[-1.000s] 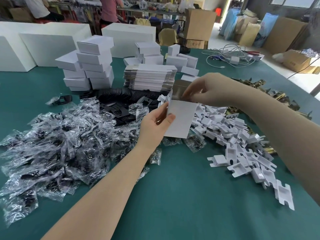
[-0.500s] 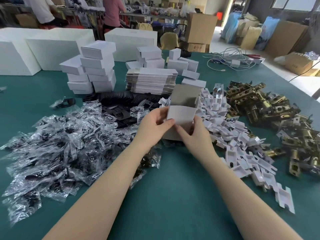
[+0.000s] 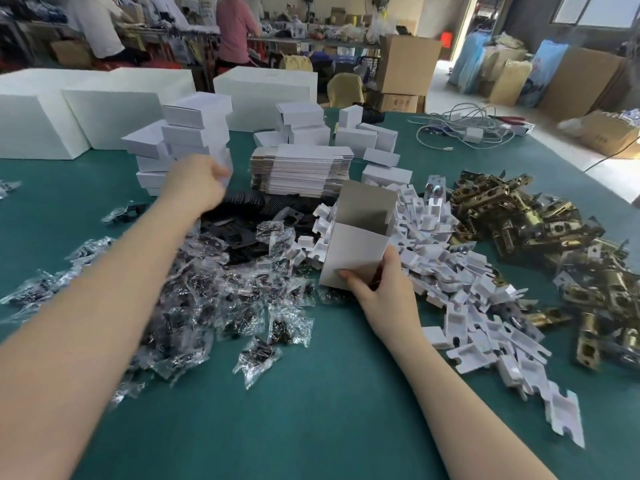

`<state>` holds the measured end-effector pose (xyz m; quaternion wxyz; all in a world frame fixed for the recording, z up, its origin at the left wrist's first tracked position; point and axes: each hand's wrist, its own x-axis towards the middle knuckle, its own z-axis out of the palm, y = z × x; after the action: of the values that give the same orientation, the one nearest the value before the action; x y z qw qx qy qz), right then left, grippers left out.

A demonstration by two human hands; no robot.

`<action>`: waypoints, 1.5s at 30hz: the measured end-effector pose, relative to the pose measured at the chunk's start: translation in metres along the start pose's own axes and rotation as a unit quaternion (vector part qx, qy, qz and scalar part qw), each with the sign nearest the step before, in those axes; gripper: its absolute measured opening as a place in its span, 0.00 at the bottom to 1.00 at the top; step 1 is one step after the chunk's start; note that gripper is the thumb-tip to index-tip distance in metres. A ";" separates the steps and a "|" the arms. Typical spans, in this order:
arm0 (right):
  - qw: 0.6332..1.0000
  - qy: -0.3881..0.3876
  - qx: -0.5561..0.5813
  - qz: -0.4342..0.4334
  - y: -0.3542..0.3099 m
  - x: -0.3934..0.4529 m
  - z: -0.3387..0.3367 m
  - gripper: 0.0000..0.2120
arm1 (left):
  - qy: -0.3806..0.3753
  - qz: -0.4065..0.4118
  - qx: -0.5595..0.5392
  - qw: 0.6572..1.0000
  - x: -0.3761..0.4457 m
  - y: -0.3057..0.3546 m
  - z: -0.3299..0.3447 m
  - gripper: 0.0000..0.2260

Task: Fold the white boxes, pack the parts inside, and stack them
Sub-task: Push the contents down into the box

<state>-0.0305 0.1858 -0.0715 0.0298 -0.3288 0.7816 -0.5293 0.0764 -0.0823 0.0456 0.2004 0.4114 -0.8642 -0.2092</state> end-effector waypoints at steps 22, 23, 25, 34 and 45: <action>0.999 -0.007 0.026 0.023 0.003 0.002 -0.002 0.24 | 0.062 0.112 0.379 0.917 -0.028 -0.013 -0.014 0.16; 0.999 -0.006 0.027 0.023 0.004 0.002 -0.001 0.24 | 0.063 0.184 0.329 0.924 -0.047 -0.001 -0.008 0.18; 0.999 0.003 0.026 0.025 0.005 0.002 0.000 0.23 | -0.003 0.311 0.202 0.929 -0.096 0.016 0.011 0.20; 0.988 0.111 0.103 0.039 0.007 0.001 -0.004 0.18 | -0.046 0.437 0.264 0.859 -0.167 -0.002 0.084 0.18; 0.987 0.097 0.117 0.044 0.003 -0.001 -0.006 0.20 | 0.064 0.508 0.290 0.809 -0.118 -0.032 0.054 0.06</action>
<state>-0.0336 0.1921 -0.0722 0.0149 -0.2356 0.7272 -0.6445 0.1368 0.0036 -0.0368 0.2043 -0.0347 -0.9555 0.2098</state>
